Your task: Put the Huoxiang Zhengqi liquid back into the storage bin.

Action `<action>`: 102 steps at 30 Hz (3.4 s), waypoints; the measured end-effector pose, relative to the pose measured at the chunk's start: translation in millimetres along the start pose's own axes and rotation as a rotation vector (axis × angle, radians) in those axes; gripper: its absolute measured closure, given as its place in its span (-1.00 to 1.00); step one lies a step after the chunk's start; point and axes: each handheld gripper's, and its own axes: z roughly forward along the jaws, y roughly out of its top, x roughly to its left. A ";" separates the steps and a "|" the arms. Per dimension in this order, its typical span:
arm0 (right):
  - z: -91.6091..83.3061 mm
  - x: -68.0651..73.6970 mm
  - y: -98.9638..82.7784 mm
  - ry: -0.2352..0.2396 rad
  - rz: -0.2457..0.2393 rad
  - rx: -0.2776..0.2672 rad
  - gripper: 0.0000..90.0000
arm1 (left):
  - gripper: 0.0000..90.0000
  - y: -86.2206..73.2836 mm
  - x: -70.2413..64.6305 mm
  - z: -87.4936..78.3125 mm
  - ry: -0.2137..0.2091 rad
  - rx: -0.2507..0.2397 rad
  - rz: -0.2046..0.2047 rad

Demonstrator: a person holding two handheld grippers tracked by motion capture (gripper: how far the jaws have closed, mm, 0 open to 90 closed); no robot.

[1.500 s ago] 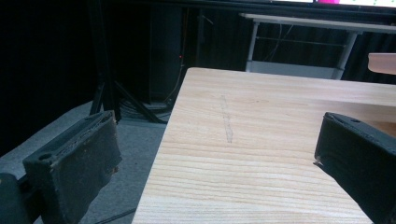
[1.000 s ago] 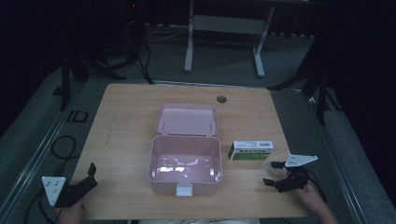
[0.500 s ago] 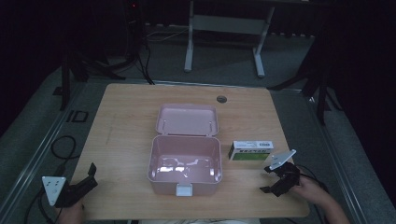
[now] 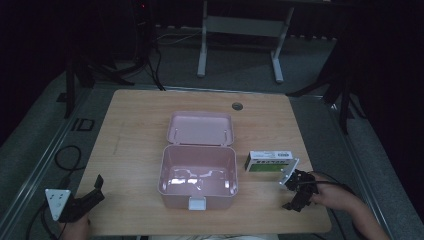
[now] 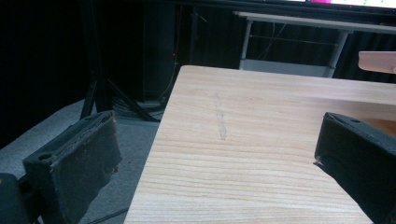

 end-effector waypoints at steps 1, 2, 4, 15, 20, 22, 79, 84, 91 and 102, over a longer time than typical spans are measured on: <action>0.0 0.0 1.1 0.003 -0.006 0.013 -0.70 | -1.00 0.0 -0.1 0.0 0.001 0.001 0.001; -0.1 0.1 2.3 0.002 -0.010 0.030 -0.70 | -1.00 0.0 -0.2 0.1 0.000 0.002 0.001; -0.1 0.0 4.6 0.009 -0.017 0.060 -0.70 | -1.00 -0.1 -0.6 0.4 -0.003 0.002 -0.002; -3.4 2.1 15.6 0.041 -0.080 0.236 -0.73 | -1.00 -0.5 -0.5 0.4 -0.006 0.009 0.001; -4.7 6.4 18.4 0.003 -0.123 0.261 -0.73 | -1.00 -0.7 -0.4 0.6 -0.008 0.009 0.001; -4.6 5.8 19.4 0.005 -0.124 0.266 -0.73 | -1.00 -0.7 -0.7 0.7 -0.008 0.009 0.002; -91.3 -51.2 95.5 -0.112 -0.218 0.178 -0.18 | -1.00 -1.0 -0.8 1.1 -0.015 0.012 0.001; -83.4 -65.7 99.0 -0.107 -0.214 0.204 -0.08 | -1.00 -1.1 -0.8 1.1 -0.013 0.013 0.002; -66.9 -78.6 103.2 -0.089 -0.216 0.229 -0.06 | -1.00 -1.1 -0.7 0.8 -0.014 0.011 0.003; -43.5 -86.0 108.0 -0.056 -0.220 0.261 0.06 | -1.00 -1.3 -0.9 0.8 -0.017 0.011 0.005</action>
